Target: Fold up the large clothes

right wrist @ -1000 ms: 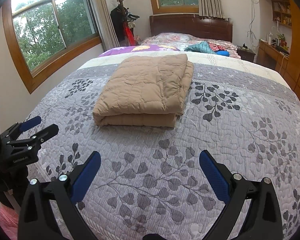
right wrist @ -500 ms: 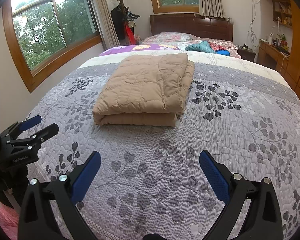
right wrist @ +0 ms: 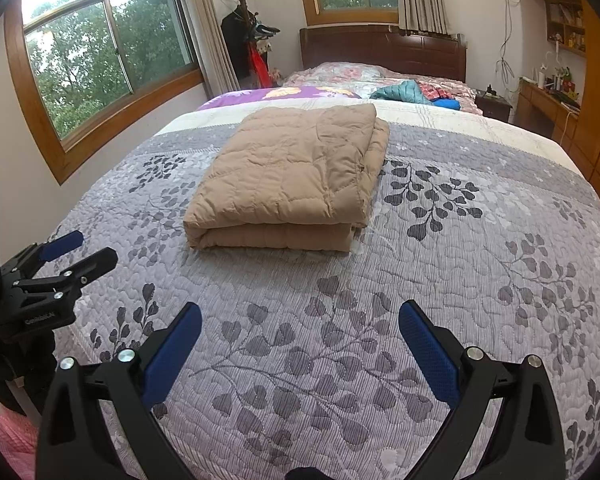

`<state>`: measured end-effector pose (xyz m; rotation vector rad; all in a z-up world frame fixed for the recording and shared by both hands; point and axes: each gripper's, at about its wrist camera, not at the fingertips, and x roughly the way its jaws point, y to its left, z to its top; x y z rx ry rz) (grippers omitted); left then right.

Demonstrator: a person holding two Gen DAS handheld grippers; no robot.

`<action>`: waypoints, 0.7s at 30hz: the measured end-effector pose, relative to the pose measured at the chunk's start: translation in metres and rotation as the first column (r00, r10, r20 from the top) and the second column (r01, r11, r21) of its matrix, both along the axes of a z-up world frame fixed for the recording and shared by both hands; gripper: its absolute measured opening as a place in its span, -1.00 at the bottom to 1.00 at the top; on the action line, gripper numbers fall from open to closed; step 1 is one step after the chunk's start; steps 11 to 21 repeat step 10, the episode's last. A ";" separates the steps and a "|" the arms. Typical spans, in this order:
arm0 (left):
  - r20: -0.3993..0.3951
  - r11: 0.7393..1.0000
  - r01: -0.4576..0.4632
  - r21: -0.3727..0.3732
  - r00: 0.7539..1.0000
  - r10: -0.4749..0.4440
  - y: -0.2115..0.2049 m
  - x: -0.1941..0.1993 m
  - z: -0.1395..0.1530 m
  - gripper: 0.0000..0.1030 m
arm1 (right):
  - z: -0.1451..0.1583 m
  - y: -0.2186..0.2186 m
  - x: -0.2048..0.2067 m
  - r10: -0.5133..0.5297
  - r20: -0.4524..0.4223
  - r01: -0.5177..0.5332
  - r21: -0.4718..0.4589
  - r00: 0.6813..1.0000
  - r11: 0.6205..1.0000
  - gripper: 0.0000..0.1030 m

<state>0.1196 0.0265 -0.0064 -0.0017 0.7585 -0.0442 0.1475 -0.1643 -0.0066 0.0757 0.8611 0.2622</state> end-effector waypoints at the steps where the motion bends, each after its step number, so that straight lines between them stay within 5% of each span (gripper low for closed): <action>1: 0.001 1.000 -0.001 0.002 1.000 0.001 0.000 0.000 0.000 0.88 | 0.000 0.000 0.000 0.000 0.000 0.000 0.000 1.000 1.000 0.92; 21: 0.004 1.000 -0.006 0.008 1.000 0.006 0.000 -0.001 0.000 0.88 | 0.000 0.000 0.000 0.001 0.000 -0.001 0.001 1.000 1.000 0.92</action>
